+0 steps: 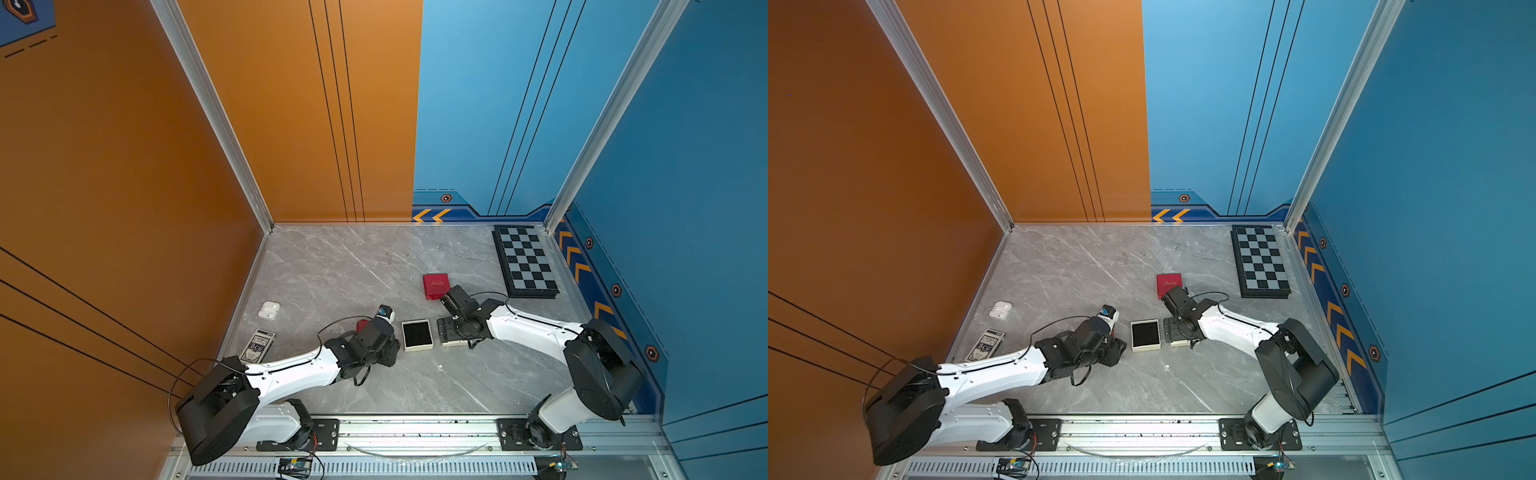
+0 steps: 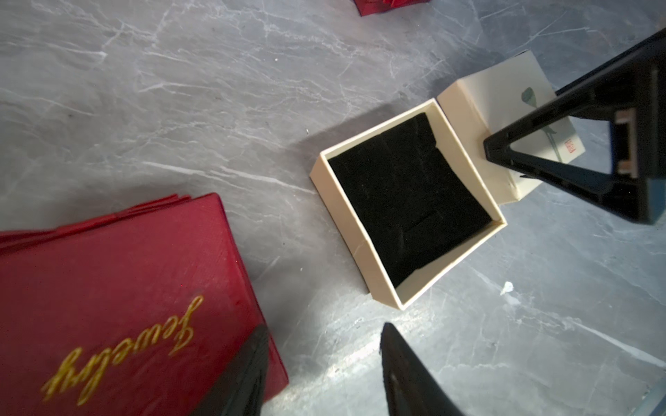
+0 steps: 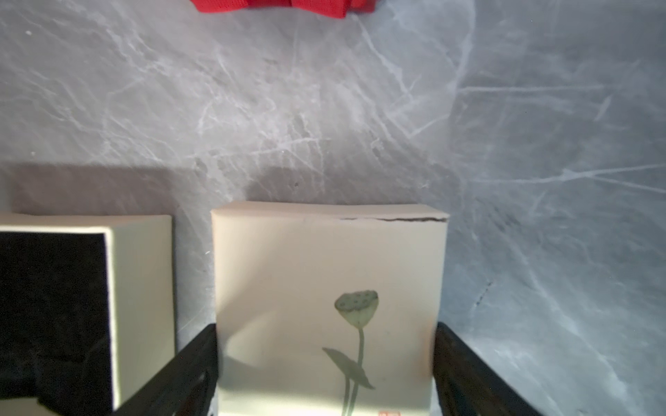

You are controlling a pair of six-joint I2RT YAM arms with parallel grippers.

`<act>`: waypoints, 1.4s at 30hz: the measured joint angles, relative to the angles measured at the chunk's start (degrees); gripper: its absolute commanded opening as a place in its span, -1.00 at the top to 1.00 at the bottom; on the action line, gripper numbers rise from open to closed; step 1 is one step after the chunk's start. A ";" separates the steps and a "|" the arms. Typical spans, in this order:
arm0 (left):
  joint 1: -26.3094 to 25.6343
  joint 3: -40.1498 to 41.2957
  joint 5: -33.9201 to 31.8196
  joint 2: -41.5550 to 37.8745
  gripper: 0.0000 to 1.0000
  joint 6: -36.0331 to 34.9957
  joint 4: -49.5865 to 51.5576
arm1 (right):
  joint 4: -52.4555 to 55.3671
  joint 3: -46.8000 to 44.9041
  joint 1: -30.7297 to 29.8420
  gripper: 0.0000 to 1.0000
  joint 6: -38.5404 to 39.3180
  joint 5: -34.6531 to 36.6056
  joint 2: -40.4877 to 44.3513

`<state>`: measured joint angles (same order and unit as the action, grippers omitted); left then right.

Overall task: Take the necklace out of the lift-off lid jewelry box
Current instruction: Pick up the lid from the center of the board, then close the lid on the jewelry box.

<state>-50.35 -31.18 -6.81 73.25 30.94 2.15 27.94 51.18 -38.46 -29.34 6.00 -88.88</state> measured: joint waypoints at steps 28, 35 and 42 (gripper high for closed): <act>1.36 -0.02 -2.67 -7.19 -0.07 -0.13 4.48 | 3.65 11.13 -9.84 -0.73 -3.02 -0.68 -1.77; 3.13 0.72 -2.86 -11.17 -0.10 -0.59 5.35 | 4.37 14.67 -11.98 -0.72 -5.29 -0.61 -5.84; 3.96 2.58 -2.78 -12.39 -0.11 -0.74 5.33 | 6.49 18.86 -13.75 -0.72 -6.95 0.24 -8.90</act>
<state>-46.39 -28.60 -9.58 60.86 30.20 7.49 34.44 70.04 -52.21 -36.29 6.24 -97.78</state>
